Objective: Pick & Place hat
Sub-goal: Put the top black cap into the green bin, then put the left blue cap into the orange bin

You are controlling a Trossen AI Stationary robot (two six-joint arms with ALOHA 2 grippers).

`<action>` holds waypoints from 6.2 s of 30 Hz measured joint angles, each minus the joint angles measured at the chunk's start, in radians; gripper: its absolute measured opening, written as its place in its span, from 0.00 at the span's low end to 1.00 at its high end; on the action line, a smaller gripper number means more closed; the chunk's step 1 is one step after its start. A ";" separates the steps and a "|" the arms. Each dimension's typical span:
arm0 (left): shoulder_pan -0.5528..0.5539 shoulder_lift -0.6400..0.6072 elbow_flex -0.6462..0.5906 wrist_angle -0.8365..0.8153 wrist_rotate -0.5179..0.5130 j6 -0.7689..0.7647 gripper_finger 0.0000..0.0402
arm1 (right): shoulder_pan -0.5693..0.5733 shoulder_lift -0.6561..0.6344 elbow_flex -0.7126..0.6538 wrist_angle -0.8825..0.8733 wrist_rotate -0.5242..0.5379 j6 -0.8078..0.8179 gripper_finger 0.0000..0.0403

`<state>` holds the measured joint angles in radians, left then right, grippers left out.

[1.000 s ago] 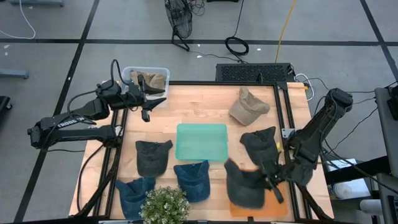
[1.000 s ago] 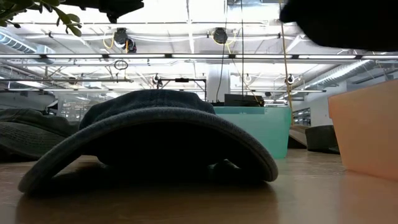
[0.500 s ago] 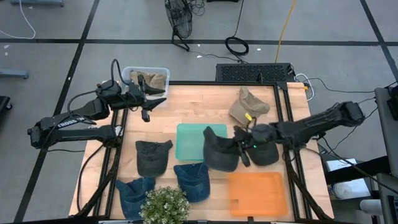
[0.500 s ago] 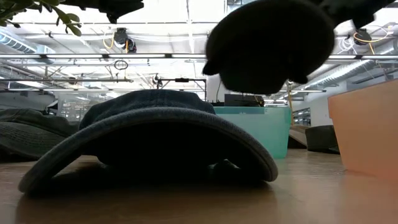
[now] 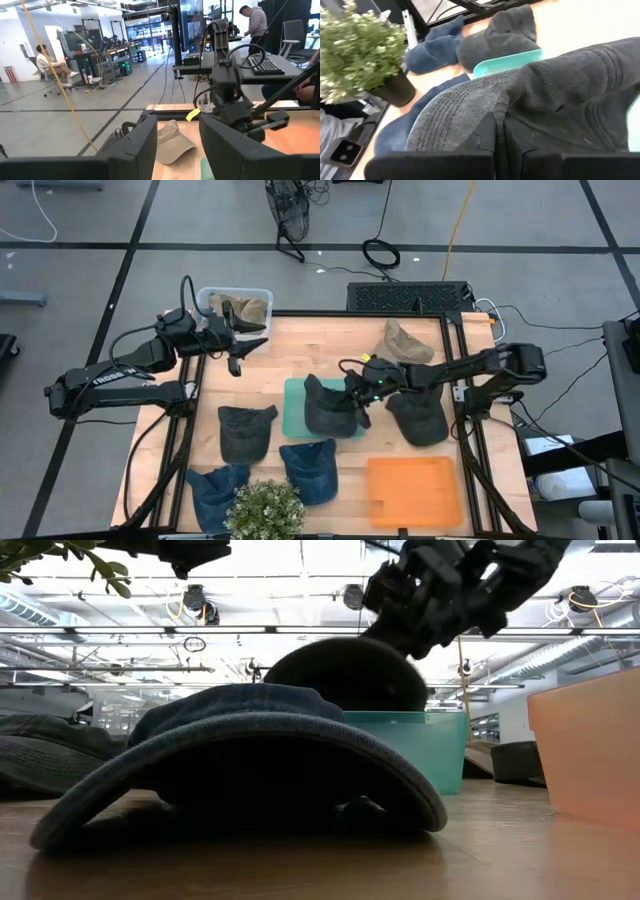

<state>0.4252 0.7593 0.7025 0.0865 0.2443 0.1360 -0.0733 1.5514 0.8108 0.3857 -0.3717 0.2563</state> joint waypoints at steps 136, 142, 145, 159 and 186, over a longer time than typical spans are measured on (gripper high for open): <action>-0.001 0.127 0.000 0.072 0.105 -0.061 0.40 | 0.013 -0.483 0.013 -1.007 1.018 0.145 0.56; -0.001 0.127 0.000 0.072 0.105 -0.047 0.40 | -0.243 -0.483 -0.041 -0.912 0.789 0.016 0.54; -0.001 0.127 0.000 0.062 0.108 -0.048 0.40 | -0.355 -0.483 -0.079 -0.882 0.746 -0.035 0.54; 0.000 -0.051 0.000 -0.117 0.184 -0.007 0.40 | -0.560 -0.483 -0.264 -0.598 0.474 -0.121 0.55; -0.335 0.019 0.000 -0.295 -0.158 -0.126 0.40 | -0.402 -0.585 -0.311 -0.473 0.184 -0.094 0.54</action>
<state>0.0903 0.7784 0.7029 -0.2087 0.0861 0.0104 -0.4753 0.9664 0.4999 -0.0874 -0.1876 0.1620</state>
